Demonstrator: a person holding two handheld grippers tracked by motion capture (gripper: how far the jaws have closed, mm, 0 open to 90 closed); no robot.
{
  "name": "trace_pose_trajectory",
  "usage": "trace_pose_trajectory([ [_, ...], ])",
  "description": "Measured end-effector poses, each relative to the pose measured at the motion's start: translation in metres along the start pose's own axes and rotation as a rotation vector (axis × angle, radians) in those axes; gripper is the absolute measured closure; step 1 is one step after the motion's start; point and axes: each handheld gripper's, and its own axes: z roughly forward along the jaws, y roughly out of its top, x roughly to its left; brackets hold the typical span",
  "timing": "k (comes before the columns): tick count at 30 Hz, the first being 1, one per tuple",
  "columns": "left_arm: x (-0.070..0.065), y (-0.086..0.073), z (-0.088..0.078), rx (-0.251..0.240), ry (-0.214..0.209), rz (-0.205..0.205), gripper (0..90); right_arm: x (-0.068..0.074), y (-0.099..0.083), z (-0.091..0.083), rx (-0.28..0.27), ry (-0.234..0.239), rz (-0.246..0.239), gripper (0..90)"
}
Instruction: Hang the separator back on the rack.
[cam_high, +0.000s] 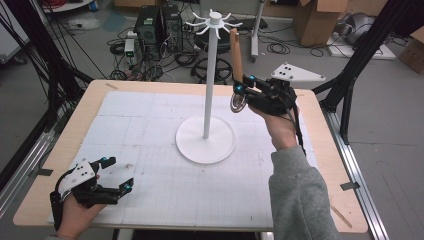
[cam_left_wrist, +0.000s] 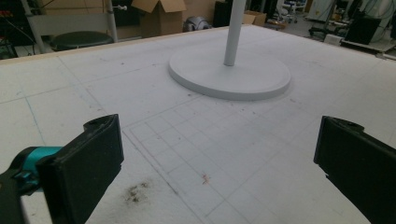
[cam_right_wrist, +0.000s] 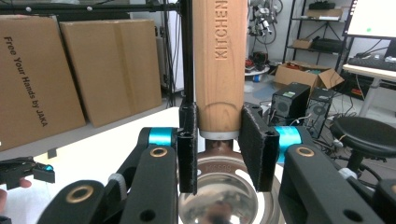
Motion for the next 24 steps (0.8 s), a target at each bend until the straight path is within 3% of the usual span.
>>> trace_pose_trajectory([
  [24, 0.001, -0.001, -0.002, 0.003, 0.004, -0.004, 1.8, 0.004, -0.002, 0.018, -0.003, -0.01, -0.004, 69.4],
])
